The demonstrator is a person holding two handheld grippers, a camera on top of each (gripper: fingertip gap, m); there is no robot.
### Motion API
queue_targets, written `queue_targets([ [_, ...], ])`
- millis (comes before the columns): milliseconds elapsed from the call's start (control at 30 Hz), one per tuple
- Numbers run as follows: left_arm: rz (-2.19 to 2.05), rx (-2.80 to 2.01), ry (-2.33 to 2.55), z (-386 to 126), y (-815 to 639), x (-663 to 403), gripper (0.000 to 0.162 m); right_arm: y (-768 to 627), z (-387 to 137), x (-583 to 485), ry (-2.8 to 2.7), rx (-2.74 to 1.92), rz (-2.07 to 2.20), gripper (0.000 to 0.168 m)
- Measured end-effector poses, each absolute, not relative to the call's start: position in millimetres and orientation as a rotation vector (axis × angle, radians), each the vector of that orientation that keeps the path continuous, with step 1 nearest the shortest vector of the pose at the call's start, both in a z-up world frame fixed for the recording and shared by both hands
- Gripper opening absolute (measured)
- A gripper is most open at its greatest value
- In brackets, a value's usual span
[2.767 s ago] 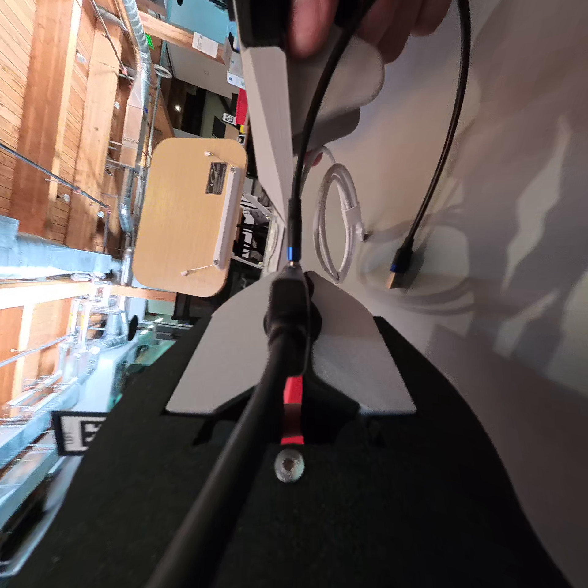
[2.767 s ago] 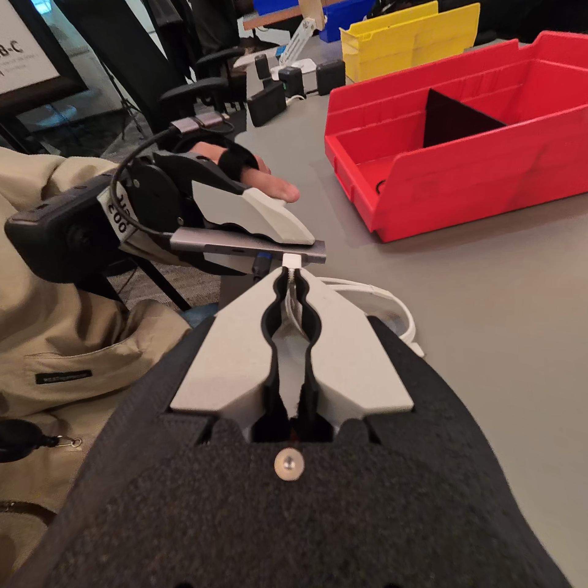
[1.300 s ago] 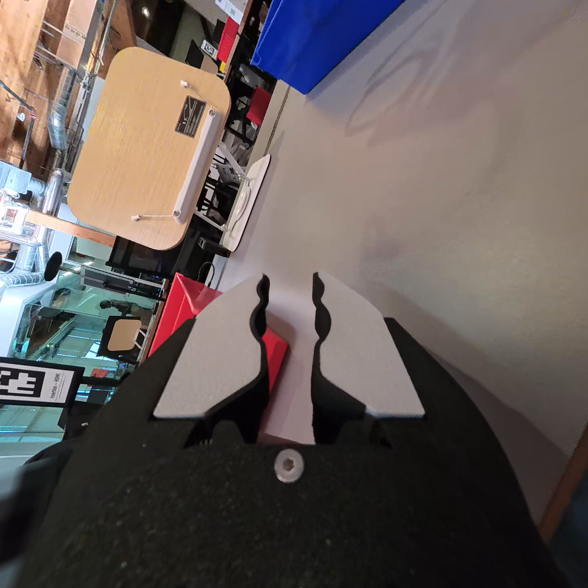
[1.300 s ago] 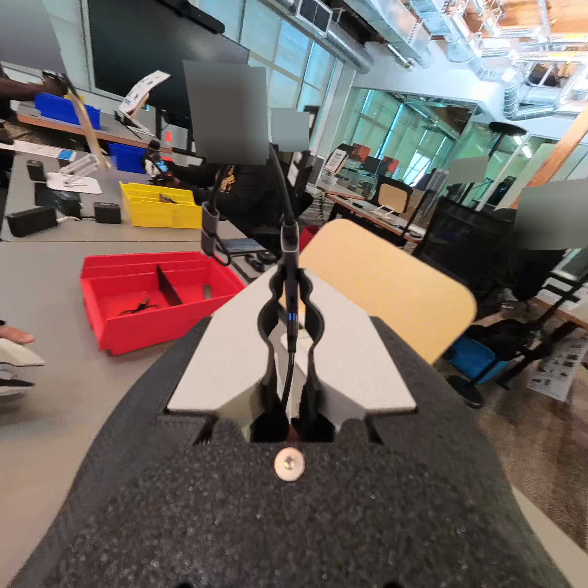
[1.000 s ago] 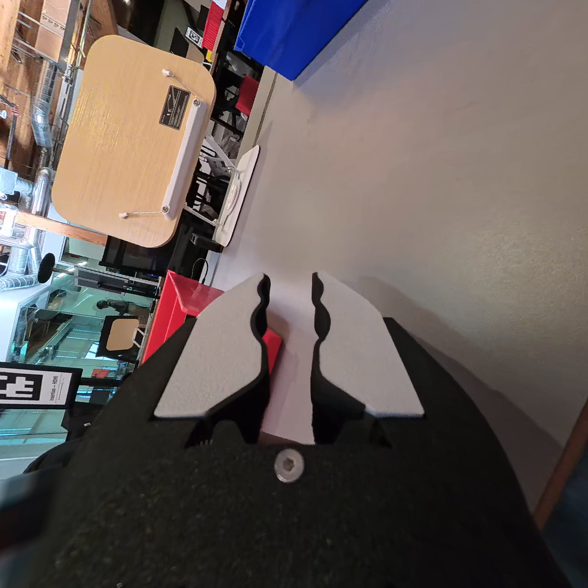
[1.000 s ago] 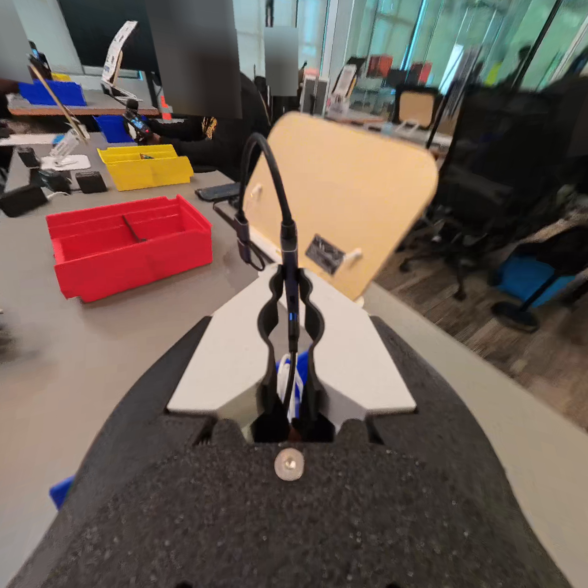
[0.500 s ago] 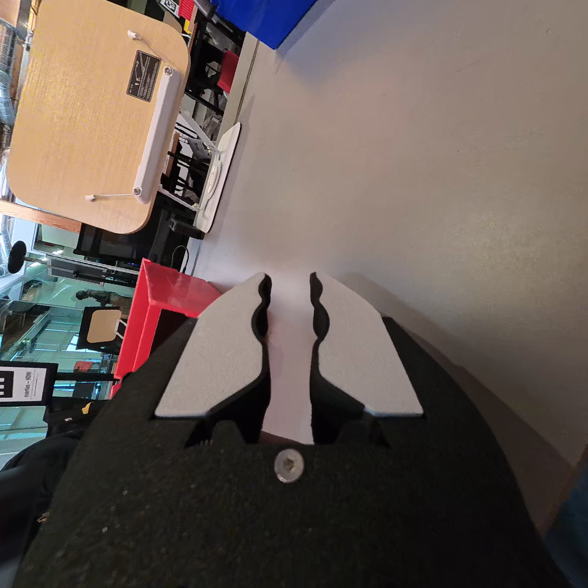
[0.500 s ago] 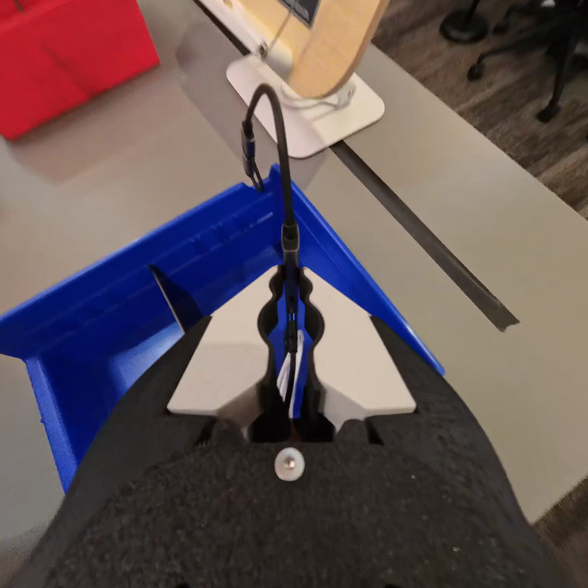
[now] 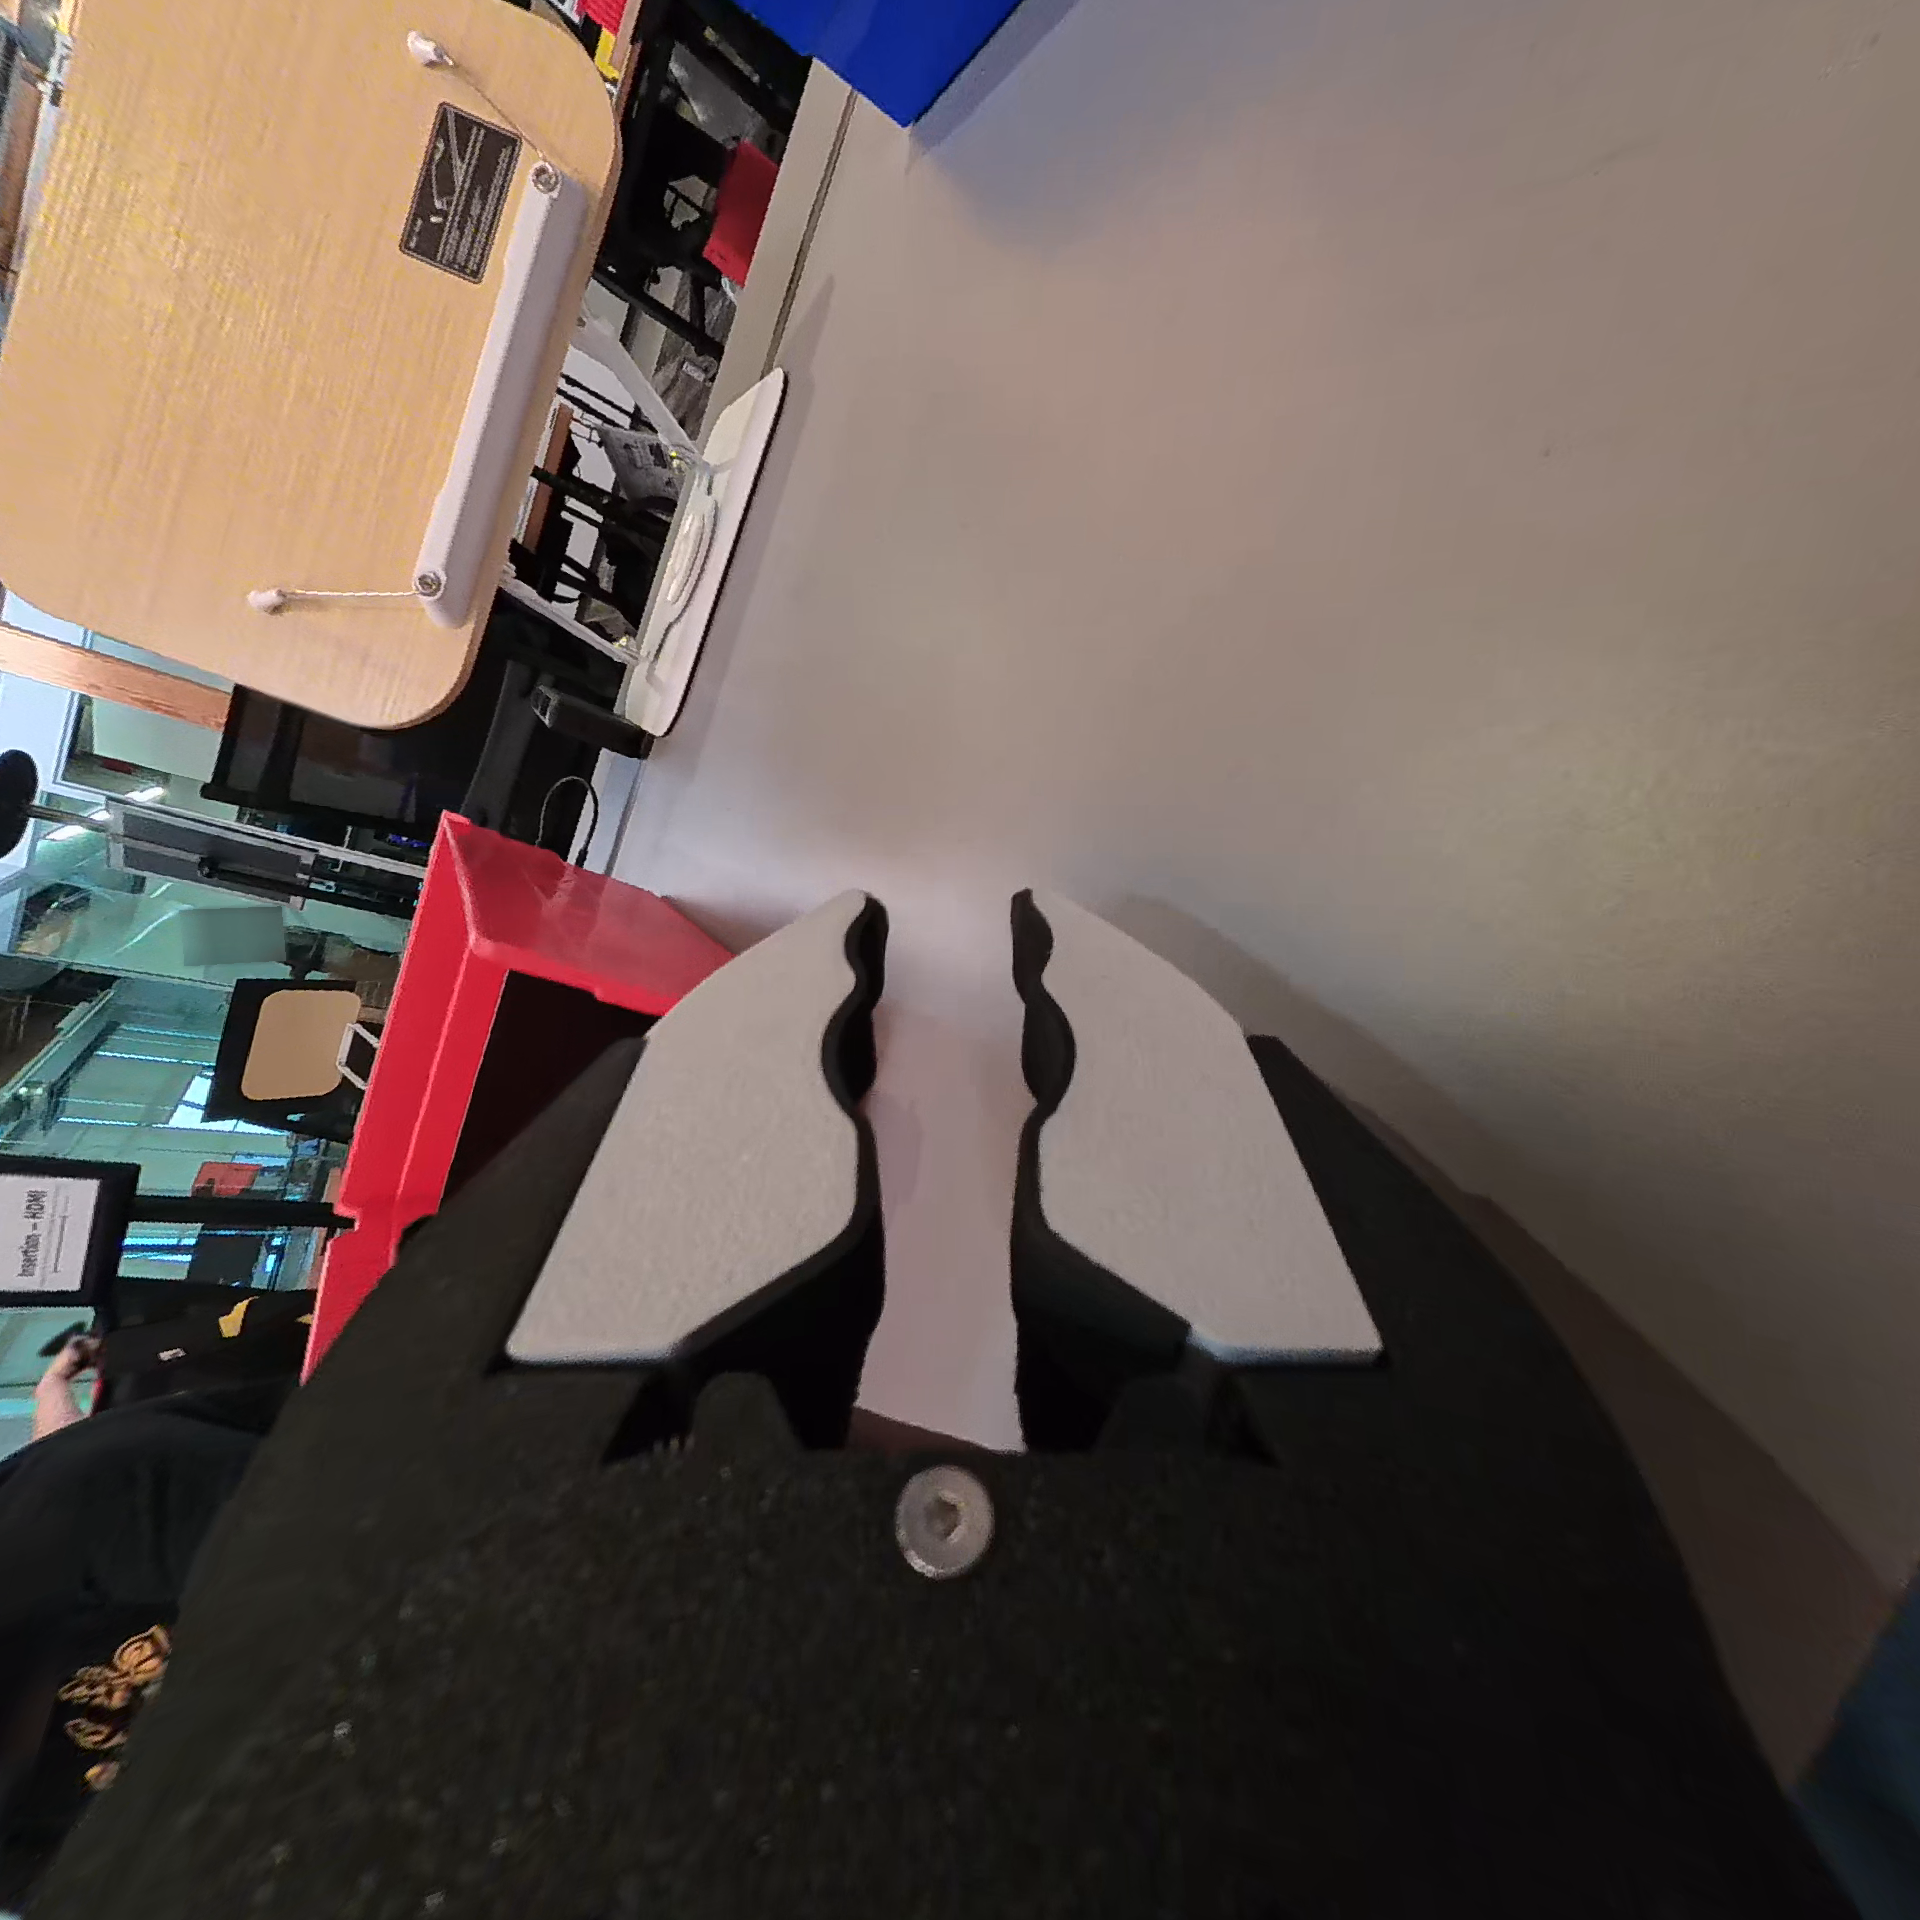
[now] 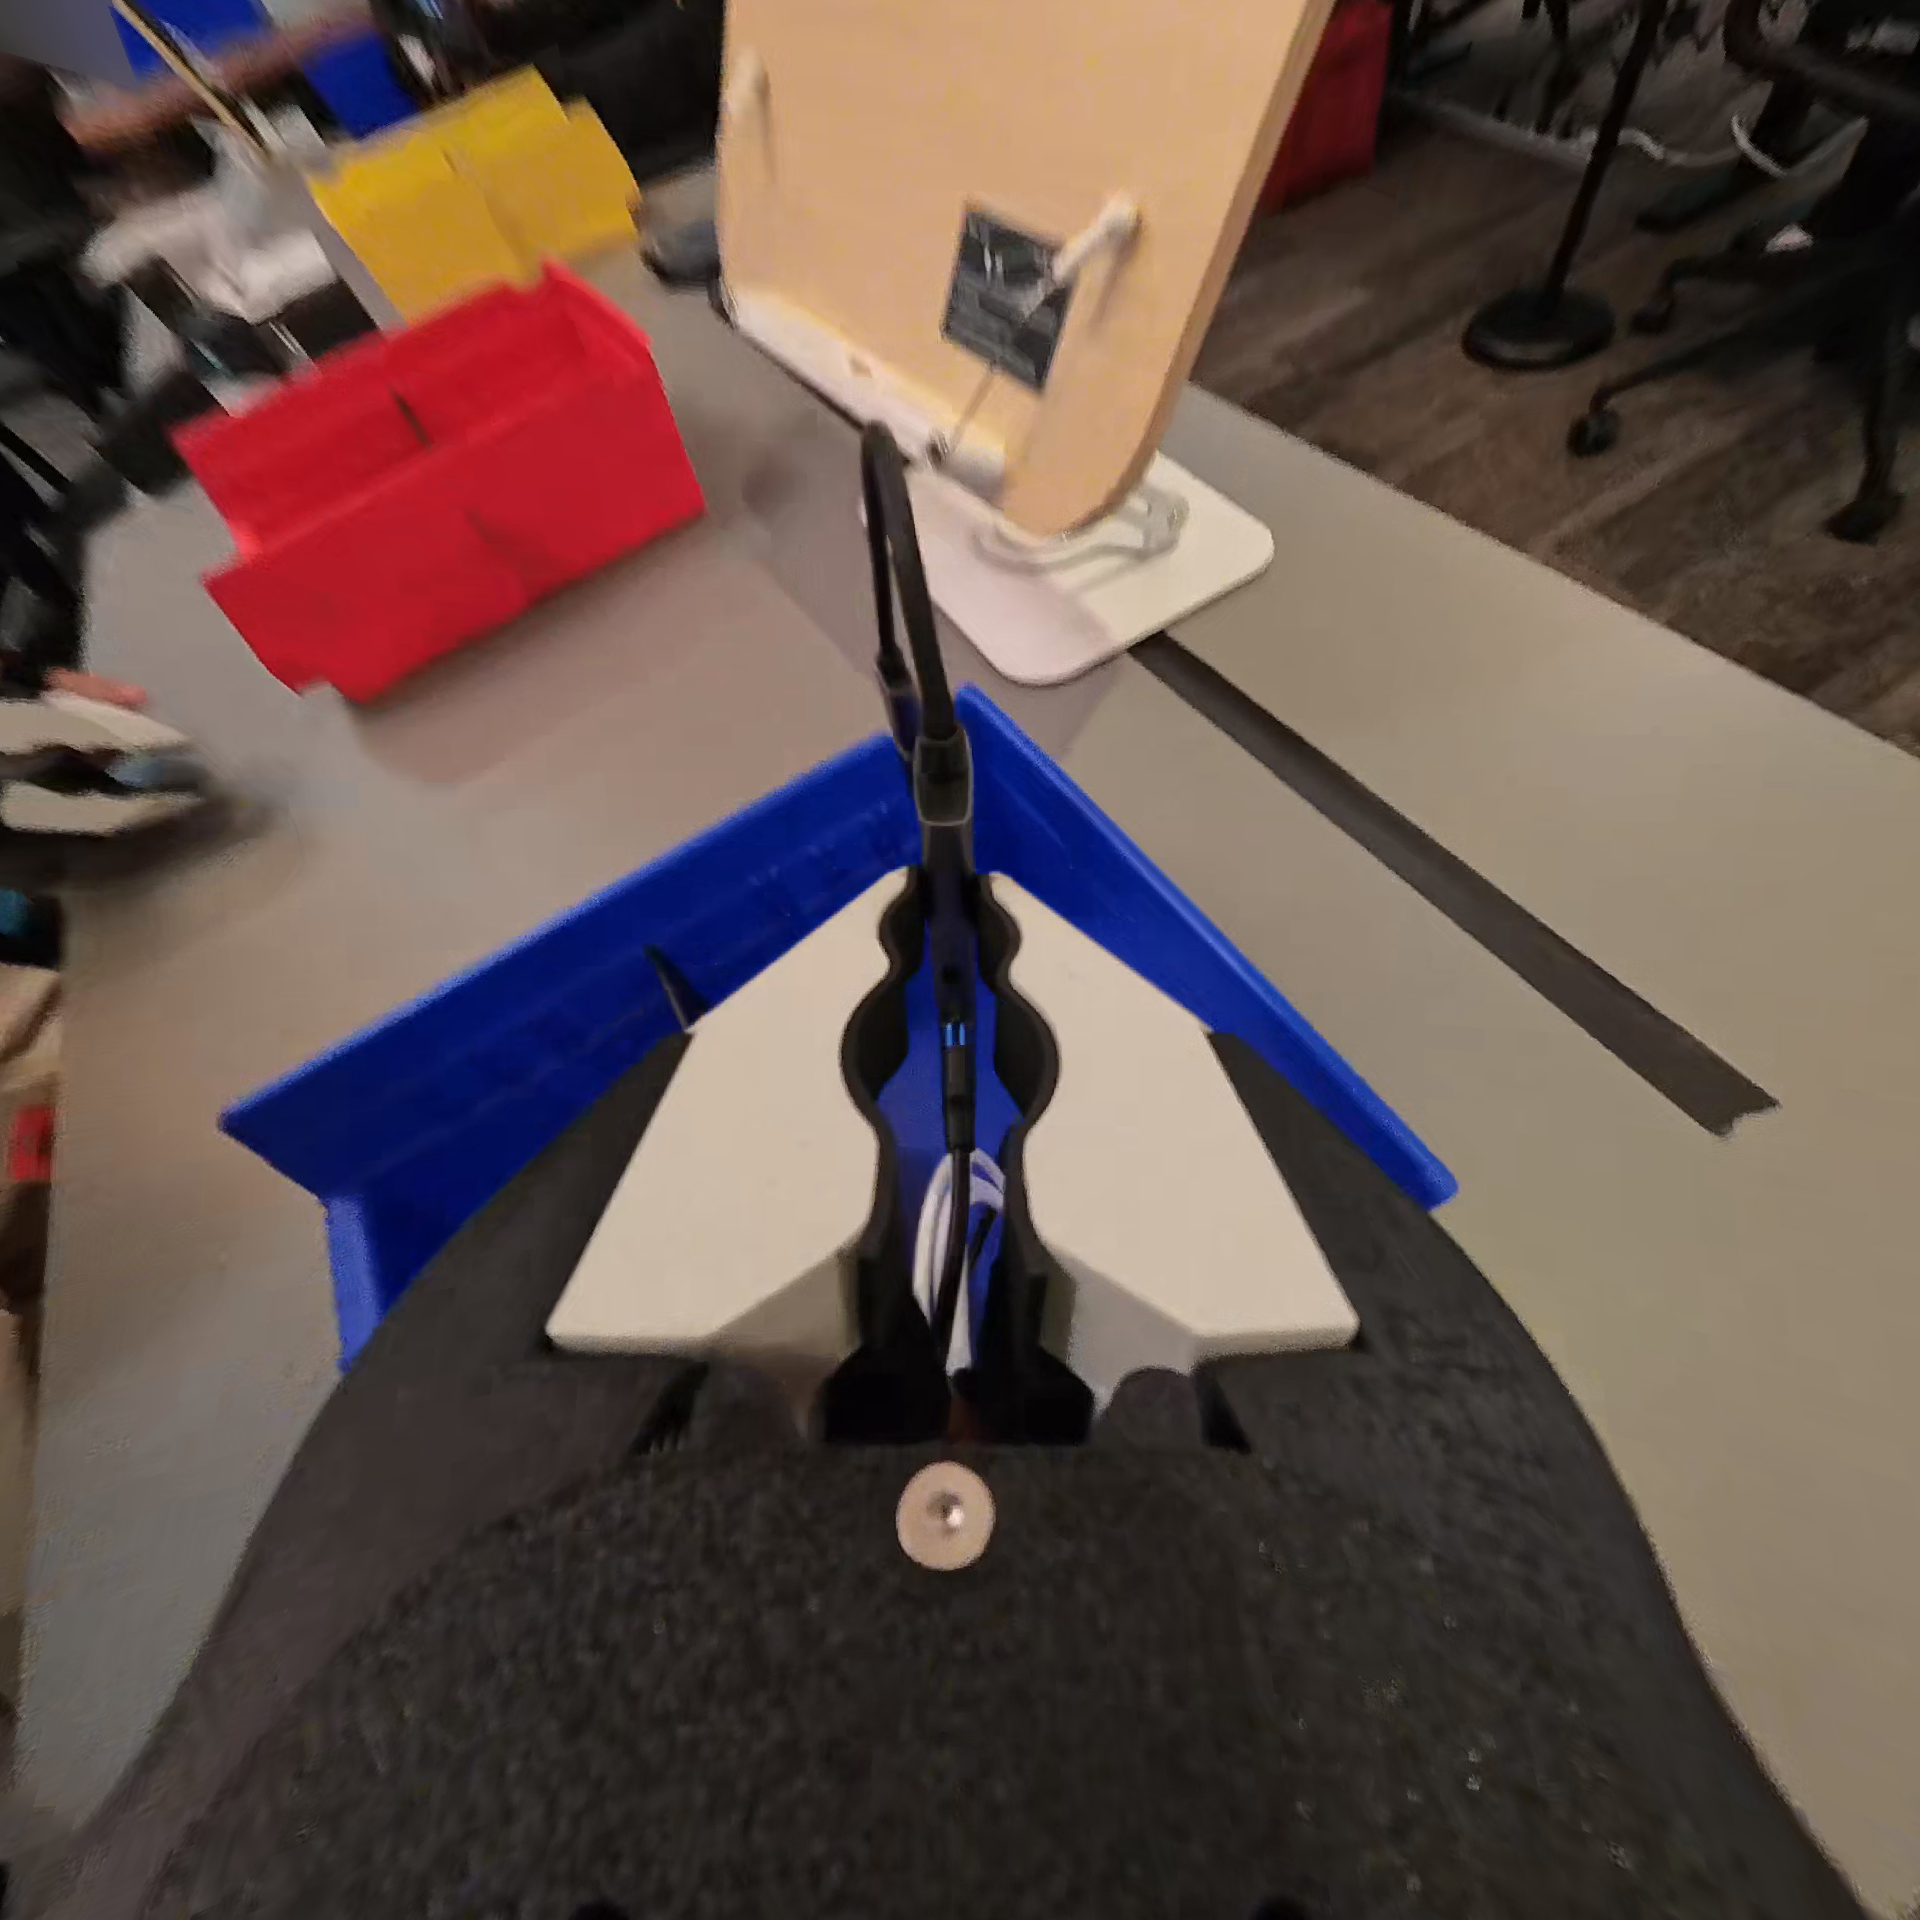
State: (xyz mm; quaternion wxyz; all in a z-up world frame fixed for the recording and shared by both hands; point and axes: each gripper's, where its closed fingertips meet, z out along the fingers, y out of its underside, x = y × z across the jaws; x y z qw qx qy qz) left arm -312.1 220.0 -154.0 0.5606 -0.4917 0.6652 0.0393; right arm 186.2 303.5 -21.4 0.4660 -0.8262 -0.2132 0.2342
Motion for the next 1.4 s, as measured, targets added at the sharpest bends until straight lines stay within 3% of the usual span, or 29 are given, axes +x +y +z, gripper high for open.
queue_targets([
  [33, 0.09, -1.156, 1.571, -154, 220, -311, 0.023, 304, -30, 187, -0.551, -2.081, 0.518, 0.008],
  [333, 0.104, -1.144, 1.582, -155, 218, -310, 0.024, 325, -94, 147, -0.918, -2.393, 0.307, 0.01],
  [467, 0.087, -1.228, 1.554, -156, 221, -316, 0.023, 352, -115, 181, -1.056, -2.448, -0.165, 0.012],
  [567, -0.016, -1.315, 1.518, -156, 221, -319, 0.023, 351, -119, 185, -1.052, -2.499, -0.197, 0.022],
  [767, -0.378, -1.586, 1.355, -149, 222, -326, 0.016, 356, -37, 175, -0.735, -2.219, -0.198, 0.034],
  [933, -0.748, -1.879, 1.106, -137, 220, -341, 0.028, 272, 28, 115, -0.311, -1.915, -0.032, 0.035],
  [1167, -0.816, -1.925, 0.954, -128, 229, -356, 0.038, 151, -48, 2, 0.154, -1.69, 0.271, 0.033],
  [1267, -1.04, -1.993, 1.038, -131, 207, -344, 0.042, 131, -89, -61, 0.115, -1.708, 0.405, 0.034],
  [1400, -1.045, -1.942, 1.154, -113, 201, -337, 0.043, 132, -90, -100, -0.154, -1.718, 0.325, 0.034],
])
